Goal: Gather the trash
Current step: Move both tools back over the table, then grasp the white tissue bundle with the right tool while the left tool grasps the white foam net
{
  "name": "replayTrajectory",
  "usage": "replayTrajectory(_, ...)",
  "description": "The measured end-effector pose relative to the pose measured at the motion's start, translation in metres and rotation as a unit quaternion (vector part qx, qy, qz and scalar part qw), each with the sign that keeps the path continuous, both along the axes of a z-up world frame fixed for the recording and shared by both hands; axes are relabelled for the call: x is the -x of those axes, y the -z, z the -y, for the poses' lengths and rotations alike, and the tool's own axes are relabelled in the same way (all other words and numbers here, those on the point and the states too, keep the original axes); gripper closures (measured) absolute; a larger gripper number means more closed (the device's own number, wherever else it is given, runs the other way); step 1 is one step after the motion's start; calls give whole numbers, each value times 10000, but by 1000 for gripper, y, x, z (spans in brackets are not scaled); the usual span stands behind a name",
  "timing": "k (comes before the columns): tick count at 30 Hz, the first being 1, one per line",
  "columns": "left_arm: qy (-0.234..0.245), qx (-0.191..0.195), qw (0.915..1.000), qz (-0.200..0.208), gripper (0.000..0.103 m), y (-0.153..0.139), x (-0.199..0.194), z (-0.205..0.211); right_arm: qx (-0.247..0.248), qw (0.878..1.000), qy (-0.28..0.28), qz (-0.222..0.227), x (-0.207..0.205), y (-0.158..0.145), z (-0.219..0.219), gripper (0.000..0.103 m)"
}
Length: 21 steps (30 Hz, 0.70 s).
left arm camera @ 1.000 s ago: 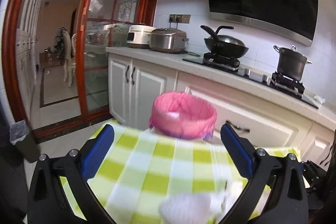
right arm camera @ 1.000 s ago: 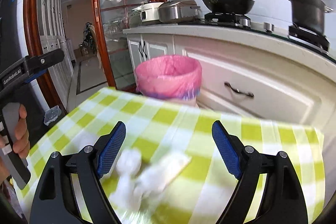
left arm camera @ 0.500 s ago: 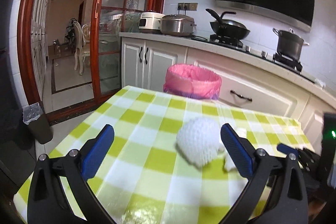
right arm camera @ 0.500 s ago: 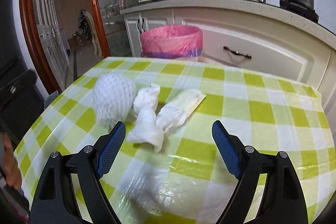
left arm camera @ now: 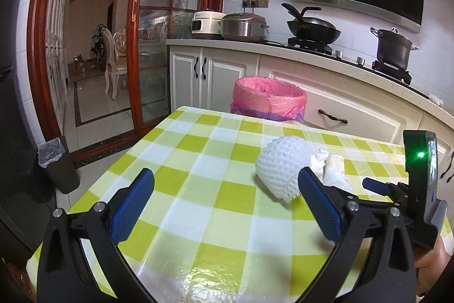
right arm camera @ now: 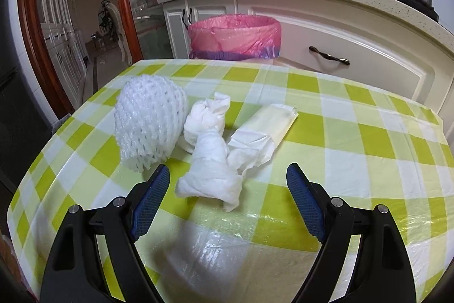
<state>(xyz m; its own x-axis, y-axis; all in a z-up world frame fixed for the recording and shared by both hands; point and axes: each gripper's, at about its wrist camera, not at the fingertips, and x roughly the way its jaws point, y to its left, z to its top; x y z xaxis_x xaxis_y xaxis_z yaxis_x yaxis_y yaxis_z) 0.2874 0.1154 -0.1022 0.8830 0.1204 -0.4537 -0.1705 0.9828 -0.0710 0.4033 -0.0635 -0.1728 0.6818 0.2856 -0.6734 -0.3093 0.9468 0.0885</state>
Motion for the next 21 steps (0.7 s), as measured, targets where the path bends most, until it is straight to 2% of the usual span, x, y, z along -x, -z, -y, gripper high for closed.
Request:
replayTrajectory(14, 10, 17, 9999, -107, 5, 2, 0, -4, 99, 9997, 24, -202, -13, 7, -13, 25)
replayTrajectory(18, 38, -19, 9999, -139, 5, 3, 0, 0, 97, 9995, 33, -290, -15, 9, -13, 35)
replayTrajectory(20, 34, -19, 9999, -149, 5, 3, -2, 2, 103, 9993, 13, -346, -16, 11, -13, 43)
replayTrajectory(21, 34, -18, 9999, -150, 5, 3, -2, 2, 101, 9993, -11, -357, -16, 11, -13, 50)
